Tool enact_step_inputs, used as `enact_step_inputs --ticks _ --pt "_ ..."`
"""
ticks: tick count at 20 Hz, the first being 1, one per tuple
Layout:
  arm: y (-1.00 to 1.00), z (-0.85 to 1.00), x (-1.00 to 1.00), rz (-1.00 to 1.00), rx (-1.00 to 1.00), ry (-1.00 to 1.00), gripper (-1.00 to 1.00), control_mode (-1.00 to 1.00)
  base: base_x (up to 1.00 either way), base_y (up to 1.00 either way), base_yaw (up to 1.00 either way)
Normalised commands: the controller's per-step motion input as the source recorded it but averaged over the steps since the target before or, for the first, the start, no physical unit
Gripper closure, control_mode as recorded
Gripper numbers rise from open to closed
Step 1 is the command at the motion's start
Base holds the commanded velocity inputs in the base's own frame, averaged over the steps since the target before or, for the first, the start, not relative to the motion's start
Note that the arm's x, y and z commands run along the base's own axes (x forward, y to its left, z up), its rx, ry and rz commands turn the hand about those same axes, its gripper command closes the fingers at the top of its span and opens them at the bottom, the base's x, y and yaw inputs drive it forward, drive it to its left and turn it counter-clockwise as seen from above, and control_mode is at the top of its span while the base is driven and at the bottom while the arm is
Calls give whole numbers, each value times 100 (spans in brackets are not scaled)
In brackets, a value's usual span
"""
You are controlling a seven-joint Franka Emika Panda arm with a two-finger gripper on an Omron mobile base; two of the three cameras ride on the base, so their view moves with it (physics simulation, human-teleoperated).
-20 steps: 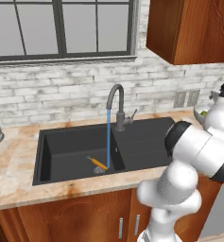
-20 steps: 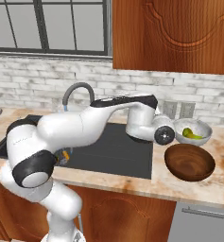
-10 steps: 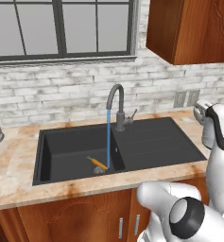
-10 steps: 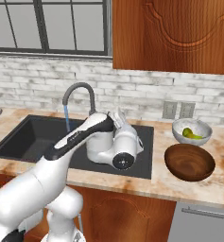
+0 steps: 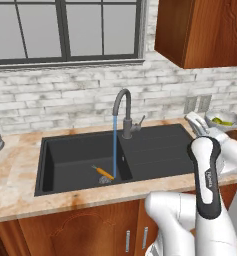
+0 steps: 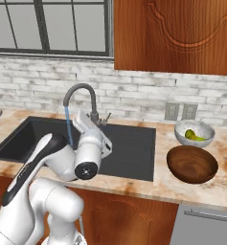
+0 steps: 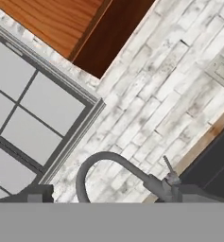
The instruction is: Pick the pears from the sink and place them in one bowl. Place the carrot in the other bowl. Then turn off the sink faucet.
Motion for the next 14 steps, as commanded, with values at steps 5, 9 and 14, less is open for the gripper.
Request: enact_step_inputs --ticks 5,9,14 --pt "100 29 -62 14 -6 -4 -100 -100 0 0 0" --pt "100 16 -71 15 -8 -7 -100 -100 0 0 0" --pt "100 13 -80 15 -13 -16 -100 -100 0 0 0"
